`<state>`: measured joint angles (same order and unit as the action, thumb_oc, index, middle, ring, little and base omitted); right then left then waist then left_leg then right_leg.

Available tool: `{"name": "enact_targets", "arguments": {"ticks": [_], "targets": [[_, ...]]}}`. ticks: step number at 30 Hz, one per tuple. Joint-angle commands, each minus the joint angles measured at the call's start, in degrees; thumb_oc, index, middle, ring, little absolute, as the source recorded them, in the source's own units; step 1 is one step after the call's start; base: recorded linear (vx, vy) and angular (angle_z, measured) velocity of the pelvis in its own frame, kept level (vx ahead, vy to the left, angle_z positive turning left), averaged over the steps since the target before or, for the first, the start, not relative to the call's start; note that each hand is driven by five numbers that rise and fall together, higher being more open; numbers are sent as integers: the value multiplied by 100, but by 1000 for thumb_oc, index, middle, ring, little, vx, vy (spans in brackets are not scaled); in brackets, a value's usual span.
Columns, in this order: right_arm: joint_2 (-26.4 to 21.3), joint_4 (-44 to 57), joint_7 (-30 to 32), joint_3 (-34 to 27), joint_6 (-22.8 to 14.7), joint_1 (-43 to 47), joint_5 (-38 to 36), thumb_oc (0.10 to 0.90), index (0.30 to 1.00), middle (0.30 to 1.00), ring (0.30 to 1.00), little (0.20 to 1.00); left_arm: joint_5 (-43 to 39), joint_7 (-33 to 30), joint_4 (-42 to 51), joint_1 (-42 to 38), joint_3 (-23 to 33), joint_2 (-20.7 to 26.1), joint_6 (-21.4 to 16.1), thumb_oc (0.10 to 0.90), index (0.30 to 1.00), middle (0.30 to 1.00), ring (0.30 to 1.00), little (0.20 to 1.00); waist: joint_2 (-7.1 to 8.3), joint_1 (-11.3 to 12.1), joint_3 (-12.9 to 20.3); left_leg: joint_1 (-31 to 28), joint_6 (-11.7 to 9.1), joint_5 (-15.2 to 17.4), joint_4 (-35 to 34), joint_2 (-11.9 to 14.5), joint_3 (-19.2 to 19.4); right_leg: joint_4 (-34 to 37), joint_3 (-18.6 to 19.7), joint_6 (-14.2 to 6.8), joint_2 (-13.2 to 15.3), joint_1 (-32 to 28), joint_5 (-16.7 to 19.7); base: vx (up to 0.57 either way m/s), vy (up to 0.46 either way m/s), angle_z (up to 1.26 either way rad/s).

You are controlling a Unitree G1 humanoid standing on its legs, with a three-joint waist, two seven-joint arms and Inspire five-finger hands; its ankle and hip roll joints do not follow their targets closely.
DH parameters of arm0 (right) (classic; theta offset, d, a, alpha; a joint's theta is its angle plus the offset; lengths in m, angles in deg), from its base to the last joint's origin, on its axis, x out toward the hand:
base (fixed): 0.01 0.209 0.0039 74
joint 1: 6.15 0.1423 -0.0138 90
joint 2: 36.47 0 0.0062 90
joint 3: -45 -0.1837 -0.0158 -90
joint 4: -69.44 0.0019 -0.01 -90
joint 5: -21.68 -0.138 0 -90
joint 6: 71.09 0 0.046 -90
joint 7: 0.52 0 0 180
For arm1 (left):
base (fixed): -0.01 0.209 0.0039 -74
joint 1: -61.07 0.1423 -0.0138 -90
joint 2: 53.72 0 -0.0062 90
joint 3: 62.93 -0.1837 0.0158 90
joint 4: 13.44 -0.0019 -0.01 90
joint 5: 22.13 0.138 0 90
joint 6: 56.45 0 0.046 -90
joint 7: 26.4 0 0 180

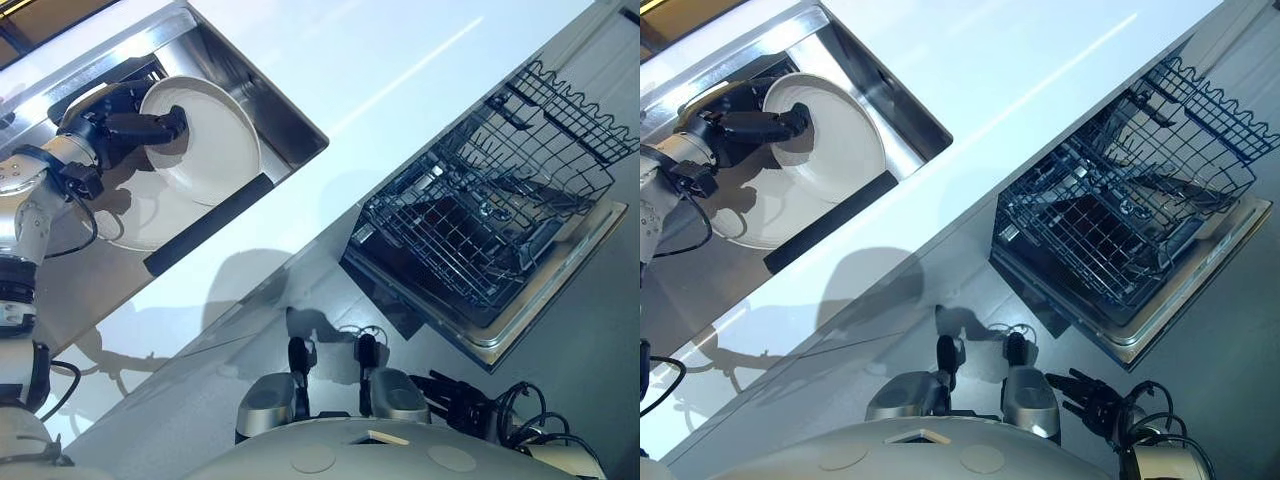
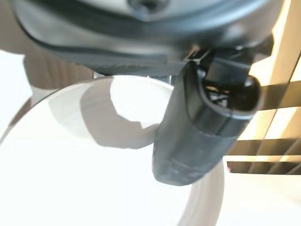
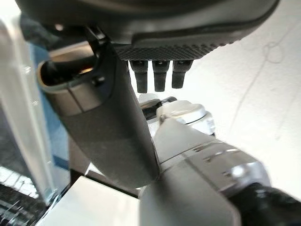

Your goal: Pick up plates and place into dishwasher.

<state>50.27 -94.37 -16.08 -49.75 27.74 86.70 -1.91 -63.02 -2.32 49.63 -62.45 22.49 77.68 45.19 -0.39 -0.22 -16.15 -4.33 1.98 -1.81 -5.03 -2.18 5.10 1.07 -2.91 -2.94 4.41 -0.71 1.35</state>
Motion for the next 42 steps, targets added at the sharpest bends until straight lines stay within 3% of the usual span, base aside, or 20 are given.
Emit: {"name": "enact_targets", "arguments": {"ticks": [1, 10, 12, 14, 16, 20, 23, 26, 28, 31, 34, 36, 38, 40, 42], "targets": [[-370, -158, -13, -33, 37, -335, -101, 800, 900, 900, 900, 900, -528, 293, 382, -585, 210, -55, -598, 100, 300, 300, 300, 200, -445, -105, 704, 263, 304, 833, 634, -532, -324, -1001, -12, -269, -304, 468, -759, -15, -36, 3], [-298, -87, 37, -38, -34, -388, -384, 800, 900, 900, 900, 900, -311, -120, 306, -556, 368, 50, -1051, 100, 300, 300, 300, 200, -422, -93, 821, 137, 272, 795, 494, -505, -388, -897, -18, -223, -377, 324, -791, -36, -52, 1], [-253, 67, 65, -49, -261, -421, -569, 800, 900, 900, 900, 900, -23, -822, 281, -509, 546, 106, -1409, 100, 300, 300, 300, 200, -397, -81, 873, 108, 258, 777, 448, -493, -429, -824, -5, -191, -417, 256, -796, -62, -109, -2], [-224, 297, 158, 23, -716, -466, -164, 800, 900, 900, 900, 900, 311, -1380, 312, -375, 744, 129, -1809, 100, 300, 300, 300, 200, -378, -75, 906, 81, 247, 772, 418, -477, -439, -764, -13, -168, -439, 204, -795, -57, -99, -1], [-204, 826, 103, 249, -1004, -529, 149, 800, 900, 900, 900, 900, 747, -1894, 447, -131, 1016, 169, -2197, 100, 300, 300, 300, 200, -343, -62, 924, 77, 228, 751, 395, -459, -464, -694, -12, -132, -463, 156, -791, -82, -107, -2], [-39, 2336, -10, 515, -1033, -759, -327, 800, 900, 900, 900, 900, 1470, -2617, 837, 436, 1432, 234, -2911, 100, 300, 300, 300, 200, -278, -95, 952, 45, 188, 702, 324, -413, -493, -614, -57, -72, -510, 78, -812, -97, -113, 3], [62, 3549, 43, 594, -1087, -977, -497, 800, 900, 900, 900, 900, 1970, -3120, 1252, 678, 1517, 192, -3149, 100, 300, 300, 300, 200, -246, -175, 993, -7, 144, 634, 199, -368, -479, -547, -103, -44, -544, 14, -825, -77, -101, 9], [117, 4770, -35, 762, -917, -1240, -92, 800, 900, 900, 900, 900, 2425, -3640, 1644, 894, 1562, 144, -3310, 100, 300, 300, 300, 200, -214, -286, 1026, -53, 105, 601, 147, -323, -431, -522, -117, -40, -559, -22, -838, -68, -85, 3], [-90, 5317, -654, 879, -635, -1336, 260, 800, 900, 900, 900, 900, 2853, -3979, 1805, 1000, 1549, 179, -3479, 100, 300, 300, 300, 200, -189, -342, 1043, -65, 82, 587, 130, -296, -383, -503, -127, -38, -564, -35, -846, -73, -88, -1], [-658, 6113, -2023, 958, -80, -1353, -308, 800, 900, 900, 900, 900, 3062, -4333, 1911, 1050, 1382, 338, -3829, 100, 300, 300, 300, 200, -131, -366, 1078, -92, 39, 578, 122, -256, -335, -472, -152, -23, -578, -87, -871, -47, -91, -1], [-1164, 6805, -2361, 843, 70, -1138, -1376, 800, 900, 900, 900, 900, 3451, -4779, 2069, 1171, 1168, 306, -4195, 100, 300, 300, 300, 200, -83, -348, 1124, -130, 8, 557, 96, -230, -341, -448, -194, 1, -583, -134, -870, -22, -85, 0], [-1380, 7225, -2006, 611, -143, -921, -1928, 800, 900, 900, 900, 900, 4073, -5267, 2231, 1339, 1117, 158, -4291, 100, 300, 300, 300, 200, -70, -353, 1158, -151, -1, 549, 87, -210, -342, -456, -202, 15, -588, -147, -874, -13, -66, 0], [-1393, 7644, -1115, 141, -655, -645, -2001, 800, 900, 900, 900, 900, 4478, -5564, 2321, 1600, 1168, -94, -4463, 100, 300, 300, 300, 200, -69, -384, 1188, -167, 9, 558, 85, -196, -325, -478, -185, 29, -599, -143, -880, -8, -47, 0], [-1301, 7831, 0, -276, -1493, -468, -979, 800, 900, 900, 900, 900, 4856, -5752, 2504, 1849, 1256, -453, -4518, 100, 300, 300, 300, 200, -89, -423, 1196, -190, 26, 585, 99, -188, -303, -508, -139, 36, -617, -150, -902, -16, -27, -2], [-1243, 8090, 1389, -630, -2353, -408, 735, 800, 900, 900, 900, 900, 5157, -5799, 2809, 2083, 1355, -816, -4385, 100, 300, 300, 300, 200, -134, -457, 1199, -162, 49, 575, 135, -176, -267, -534, -71, 61, -652, -113, -866, -29, -5, -10]]}}
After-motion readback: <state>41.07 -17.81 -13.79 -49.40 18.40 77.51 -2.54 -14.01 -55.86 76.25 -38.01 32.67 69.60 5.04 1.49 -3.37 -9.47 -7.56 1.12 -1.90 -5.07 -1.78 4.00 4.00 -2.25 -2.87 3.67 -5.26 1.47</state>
